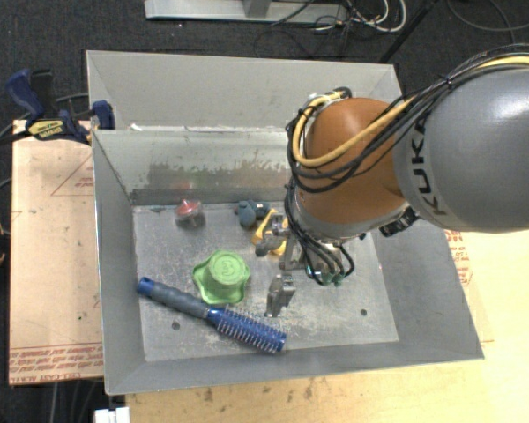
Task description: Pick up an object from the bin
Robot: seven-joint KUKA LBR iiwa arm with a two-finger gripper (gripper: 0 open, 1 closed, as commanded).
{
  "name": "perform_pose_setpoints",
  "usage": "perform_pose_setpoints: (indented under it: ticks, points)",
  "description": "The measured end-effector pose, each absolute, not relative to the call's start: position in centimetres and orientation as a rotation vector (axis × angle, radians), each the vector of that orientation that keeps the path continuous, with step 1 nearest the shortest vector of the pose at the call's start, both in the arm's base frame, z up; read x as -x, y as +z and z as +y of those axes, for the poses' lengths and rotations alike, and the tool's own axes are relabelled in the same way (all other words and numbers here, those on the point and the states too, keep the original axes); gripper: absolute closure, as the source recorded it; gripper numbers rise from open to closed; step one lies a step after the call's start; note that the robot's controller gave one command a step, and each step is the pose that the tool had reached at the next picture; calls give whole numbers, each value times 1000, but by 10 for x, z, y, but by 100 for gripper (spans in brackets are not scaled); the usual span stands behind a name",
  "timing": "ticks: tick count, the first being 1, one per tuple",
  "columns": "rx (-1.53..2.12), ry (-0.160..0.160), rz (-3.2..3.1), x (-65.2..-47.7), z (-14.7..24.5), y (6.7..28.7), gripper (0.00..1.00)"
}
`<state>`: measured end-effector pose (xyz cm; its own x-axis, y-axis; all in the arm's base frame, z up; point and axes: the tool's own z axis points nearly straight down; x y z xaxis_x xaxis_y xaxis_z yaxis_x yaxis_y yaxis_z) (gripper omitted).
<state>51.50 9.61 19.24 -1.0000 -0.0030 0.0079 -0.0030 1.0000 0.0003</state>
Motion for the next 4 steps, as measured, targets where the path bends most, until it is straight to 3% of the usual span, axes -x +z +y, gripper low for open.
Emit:
perform_pose_setpoints:
  ticks: [1, 2, 3, 4]
  points:
    - [-486, -3, -3119, -508, 103, 133, 0]
    - [-321, -2, -3124, -485, 116, 118, 0]
    - [-513, -3, -3114, -489, 110, 82, 0]
    - [-507, 0, -3105, -487, 109, 81, 100]
